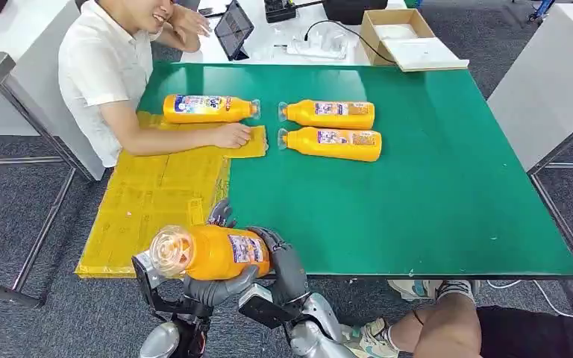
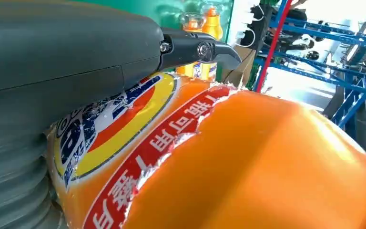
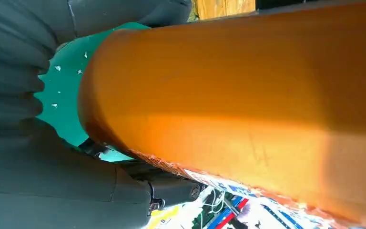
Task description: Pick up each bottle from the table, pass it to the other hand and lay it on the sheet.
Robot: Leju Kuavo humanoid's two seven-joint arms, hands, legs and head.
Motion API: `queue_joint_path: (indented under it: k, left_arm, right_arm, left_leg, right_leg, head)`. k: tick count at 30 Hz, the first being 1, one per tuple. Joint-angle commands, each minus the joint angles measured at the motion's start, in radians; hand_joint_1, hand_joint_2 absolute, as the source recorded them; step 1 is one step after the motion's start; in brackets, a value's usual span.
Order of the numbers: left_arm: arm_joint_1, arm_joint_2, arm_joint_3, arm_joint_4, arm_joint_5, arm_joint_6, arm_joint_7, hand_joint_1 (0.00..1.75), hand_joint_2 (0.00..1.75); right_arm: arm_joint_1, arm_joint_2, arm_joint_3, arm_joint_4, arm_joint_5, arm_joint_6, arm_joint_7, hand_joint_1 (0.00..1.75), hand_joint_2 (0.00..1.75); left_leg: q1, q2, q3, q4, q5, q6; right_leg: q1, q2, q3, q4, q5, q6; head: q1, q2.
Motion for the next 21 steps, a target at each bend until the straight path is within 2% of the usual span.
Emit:
queue_joint_path:
  k: [1, 3, 4, 5, 9, 10, 11, 12, 13, 15, 16, 18, 21]
  left_arm:
    - [-0.079, -0.015, -0.024, 0.067, 0.002, 0.001, 0.002, 0.0, 1.75]
    - [-0.08, -0.019, -0.019, 0.072, 0.009, 0.007, 0.001, 0.0, 1.75]
    - [-0.086, -0.028, -0.007, 0.083, 0.033, 0.014, 0.004, 0.49, 1.75]
    - [-0.09, -0.029, -0.005, 0.087, 0.041, 0.013, 0.004, 1.75, 1.75]
    - [-0.091, -0.023, -0.002, 0.089, 0.088, -0.024, -0.015, 1.75, 1.75]
    - [-0.086, -0.024, -0.001, 0.083, 0.098, -0.035, -0.022, 1.75, 1.75]
    - [-0.081, -0.024, -0.001, 0.078, 0.102, -0.039, -0.025, 1.75, 1.75]
    - [-0.076, -0.023, -0.001, 0.072, 0.106, -0.047, -0.03, 1.75, 1.75]
    - [-0.068, -0.024, 0.002, 0.064, 0.111, -0.052, -0.038, 1.75, 1.75]
    - [-0.06, -0.025, 0.012, 0.05, 0.114, -0.055, -0.05, 1.75, 1.75]
    - [-0.052, -0.013, 0.025, 0.039, 0.097, -0.023, -0.043, 1.75, 1.75]
    - [-0.047, 0.024, 0.057, 0.04, 0.088, -0.037, -0.019, 1.75, 1.75]
    - [-0.06, 0.04, 0.112, 0.058, 0.124, -0.094, 0.012, 1.75, 1.75]
  right_arm:
    - [-0.008, -0.001, 0.08, 0.082, 0.012, 0.028, -0.007, 1.75, 1.75]
    - [-0.008, -0.001, 0.083, 0.082, 0.01, 0.032, -0.008, 1.75, 1.75]
    - [-0.009, 0.0, 0.088, 0.085, 0.004, 0.043, -0.006, 1.75, 1.75]
    - [-0.008, 0.0, 0.09, 0.085, 0.003, 0.04, -0.006, 1.75, 1.75]
    - [-0.013, -0.006, 0.098, 0.082, -0.026, 0.076, 0.004, 1.75, 1.75]
    - [-0.011, -0.006, 0.099, 0.076, -0.047, 0.114, 0.01, 1.66, 1.75]
    - [-0.01, -0.005, 0.1, 0.072, -0.063, 0.15, 0.011, 1.05, 1.75]
    - [-0.007, -0.005, 0.104, 0.063, -0.071, 0.166, 0.008, 0.0, 1.75]
    - [-0.004, -0.003, 0.102, 0.055, -0.077, 0.166, 0.008, 0.0, 0.0]
    - [0.009, -0.007, 0.093, 0.034, -0.084, 0.142, 0.021, 0.0, 0.0]
    - [0.089, -0.011, -0.023, -0.044, -0.184, 0.032, 0.001, 0.0, 0.0]
    - [0.233, -0.107, -0.071, -0.227, -0.228, 0.01, -0.01, 0.0, 0.0]
    - [0.33, -0.137, -0.147, -0.328, -0.281, 0.022, -0.012, 0.0, 0.0]
  left_leg:
    - [0.001, -0.002, 0.002, 0.0, 0.0, -0.001]
    - [0.001, -0.002, 0.003, -0.001, -0.001, -0.002]
    - [0.001, -0.002, 0.002, 0.0, 0.0, -0.001]
    - [0.001, -0.002, 0.004, -0.001, -0.001, -0.002]
    - [0.001, -0.002, 0.003, 0.0, -0.001, -0.002]
    - [0.001, -0.001, 0.002, 0.0, 0.0, -0.001]
    - [0.001, -0.002, 0.004, -0.001, -0.001, -0.002]
    - [0.001, -0.001, 0.002, 0.0, -0.001, -0.002]
    - [0.001, -0.001, 0.002, -0.001, 0.0, -0.001]
    - [0.001, -0.001, 0.002, 0.0, -0.001, -0.001]
    - [0.002, -0.001, 0.005, 0.0, -0.002, -0.002]
    - [0.001, -0.004, 0.003, -0.001, 0.0, -0.001]
    - [0.001, -0.01, 0.007, -0.003, -0.001, -0.002]
  right_leg:
    - [0.001, -0.003, 0.003, 0.0, -0.001, -0.002]
    - [0.001, -0.003, 0.004, -0.001, -0.002, -0.002]
    - [0.001, -0.003, 0.003, -0.001, -0.001, -0.002]
    - [0.002, -0.003, 0.005, -0.001, -0.002, -0.002]
    - [0.001, -0.003, 0.004, 0.0, -0.001, -0.002]
    - [0.001, -0.003, 0.003, -0.001, -0.001, -0.001]
    - [0.002, -0.003, 0.005, -0.001, -0.002, -0.002]
    - [0.001, -0.002, 0.003, -0.001, -0.001, -0.002]
    - [0.001, -0.002, 0.002, -0.001, -0.001, -0.001]
    - [0.001, -0.002, 0.003, 0.0, -0.001, -0.002]
    - [0.002, -0.003, 0.005, 0.0, -0.003, -0.002]
    - [0.001, -0.005, 0.004, -0.001, -0.002, -0.001]
    - [0.002, -0.011, 0.009, -0.004, -0.004, -0.002]
  head:
    - [0.0, 0.0]
    - [0.0, 0.0]
    - [0.0, 0.0]
    - [0.0, 0.0]
    - [0.0, 0.0]
    - [0.0, 0.0]
    - [0.0, 0.0]
    - [0.0, 0.0]
    - [0.0, 0.0]
    - [0.0, 0.0]
    - [0.0, 0.0]
    - [0.0, 0.0]
    - [0.0, 0.0]
